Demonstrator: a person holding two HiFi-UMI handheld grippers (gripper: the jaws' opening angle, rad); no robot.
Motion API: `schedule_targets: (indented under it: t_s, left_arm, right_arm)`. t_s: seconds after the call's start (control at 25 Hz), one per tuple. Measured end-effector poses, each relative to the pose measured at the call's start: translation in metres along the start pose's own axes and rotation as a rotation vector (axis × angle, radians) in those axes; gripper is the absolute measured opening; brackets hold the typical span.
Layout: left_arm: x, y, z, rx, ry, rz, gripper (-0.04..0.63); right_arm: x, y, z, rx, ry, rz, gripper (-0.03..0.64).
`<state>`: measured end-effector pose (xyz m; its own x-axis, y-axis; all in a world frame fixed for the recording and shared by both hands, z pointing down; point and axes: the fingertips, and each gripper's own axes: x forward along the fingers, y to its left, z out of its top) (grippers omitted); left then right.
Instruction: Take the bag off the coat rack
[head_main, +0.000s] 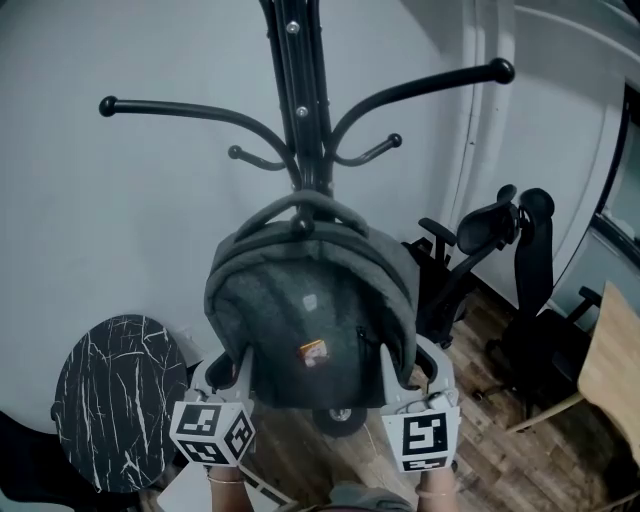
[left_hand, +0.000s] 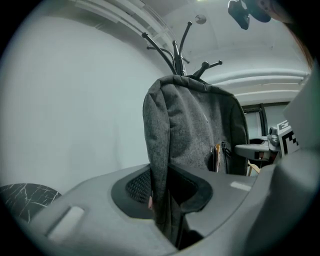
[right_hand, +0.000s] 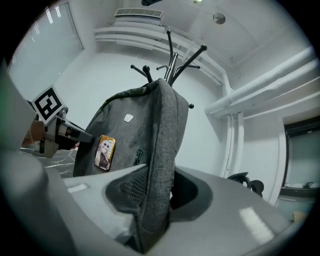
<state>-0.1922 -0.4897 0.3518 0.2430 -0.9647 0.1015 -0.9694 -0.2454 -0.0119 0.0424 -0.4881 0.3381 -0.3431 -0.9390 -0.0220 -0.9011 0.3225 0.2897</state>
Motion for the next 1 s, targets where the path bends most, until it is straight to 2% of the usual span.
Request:
schedule_targets:
  t_s: [1.0]
  left_arm:
    - [-0.032, -0.010, 0.023, 0.030, -0.049, -0.048, 0.069]
  right_arm:
    - [-0.035, 0.007, 0.028, -0.019, -0.058, -0.061, 0.110]
